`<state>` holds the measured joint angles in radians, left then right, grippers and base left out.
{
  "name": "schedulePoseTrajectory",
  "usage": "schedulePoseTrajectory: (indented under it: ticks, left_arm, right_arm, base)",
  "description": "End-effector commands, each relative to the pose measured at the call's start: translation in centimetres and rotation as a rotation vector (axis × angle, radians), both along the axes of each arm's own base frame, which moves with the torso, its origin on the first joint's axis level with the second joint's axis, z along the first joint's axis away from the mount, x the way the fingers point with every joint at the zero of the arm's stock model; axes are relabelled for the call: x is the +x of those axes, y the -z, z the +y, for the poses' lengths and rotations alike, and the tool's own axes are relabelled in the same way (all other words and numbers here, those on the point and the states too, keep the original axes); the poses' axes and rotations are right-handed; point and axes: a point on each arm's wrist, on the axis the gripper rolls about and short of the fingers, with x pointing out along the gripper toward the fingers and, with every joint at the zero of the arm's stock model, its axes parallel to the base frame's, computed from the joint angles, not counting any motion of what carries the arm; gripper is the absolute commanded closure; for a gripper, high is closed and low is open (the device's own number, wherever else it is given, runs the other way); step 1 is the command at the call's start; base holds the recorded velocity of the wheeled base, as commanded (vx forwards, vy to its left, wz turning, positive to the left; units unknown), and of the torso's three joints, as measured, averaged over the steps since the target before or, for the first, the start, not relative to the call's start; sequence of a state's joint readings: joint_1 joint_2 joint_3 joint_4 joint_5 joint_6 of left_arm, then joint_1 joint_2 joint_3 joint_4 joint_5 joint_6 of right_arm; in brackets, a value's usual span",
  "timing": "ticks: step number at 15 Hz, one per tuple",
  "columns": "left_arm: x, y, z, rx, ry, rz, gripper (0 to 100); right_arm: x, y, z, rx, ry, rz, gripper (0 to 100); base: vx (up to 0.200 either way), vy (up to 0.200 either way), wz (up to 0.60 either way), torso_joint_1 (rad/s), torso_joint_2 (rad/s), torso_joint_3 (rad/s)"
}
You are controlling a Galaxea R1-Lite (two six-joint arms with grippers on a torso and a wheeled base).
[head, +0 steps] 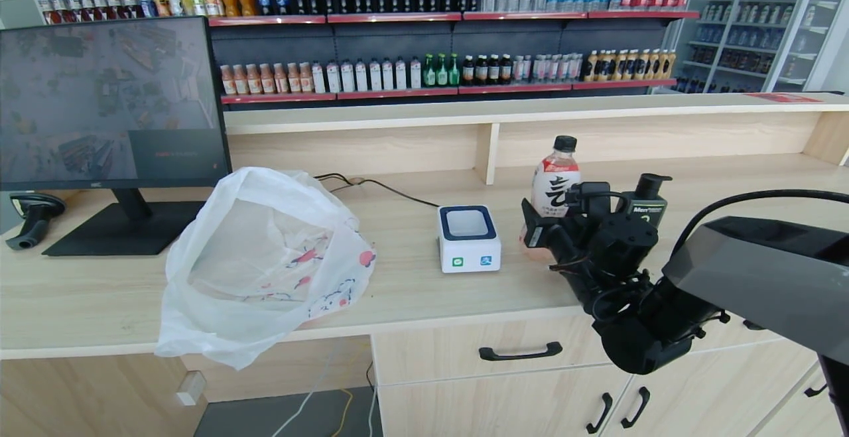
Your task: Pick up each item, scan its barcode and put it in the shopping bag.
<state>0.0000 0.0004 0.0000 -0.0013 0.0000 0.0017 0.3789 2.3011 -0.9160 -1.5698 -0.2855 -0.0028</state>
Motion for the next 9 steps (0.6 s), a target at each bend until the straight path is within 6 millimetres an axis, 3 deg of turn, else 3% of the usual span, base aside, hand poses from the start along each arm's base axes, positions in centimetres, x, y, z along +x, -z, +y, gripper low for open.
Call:
schedulePoseTrajectory:
  ticks: [1,9]
  left_arm:
    - [0.0,0.0,0.0,0.0,0.0,-0.001,0]
    - [0.0,0.0,0.0,0.0,0.0,-0.001,0]
  right_arm:
    - [-0.1,-0.1,0.0,0.001,0.0,-0.002,100]
    - [-0.7,-2.3,-0.1,0.017,-0.004,-0.051,100]
  base:
    - [0.0,0.0,0.0,0.0,0.0,0.0]
    - [0.0,0.0,0.0,0.0,0.0,0.0]
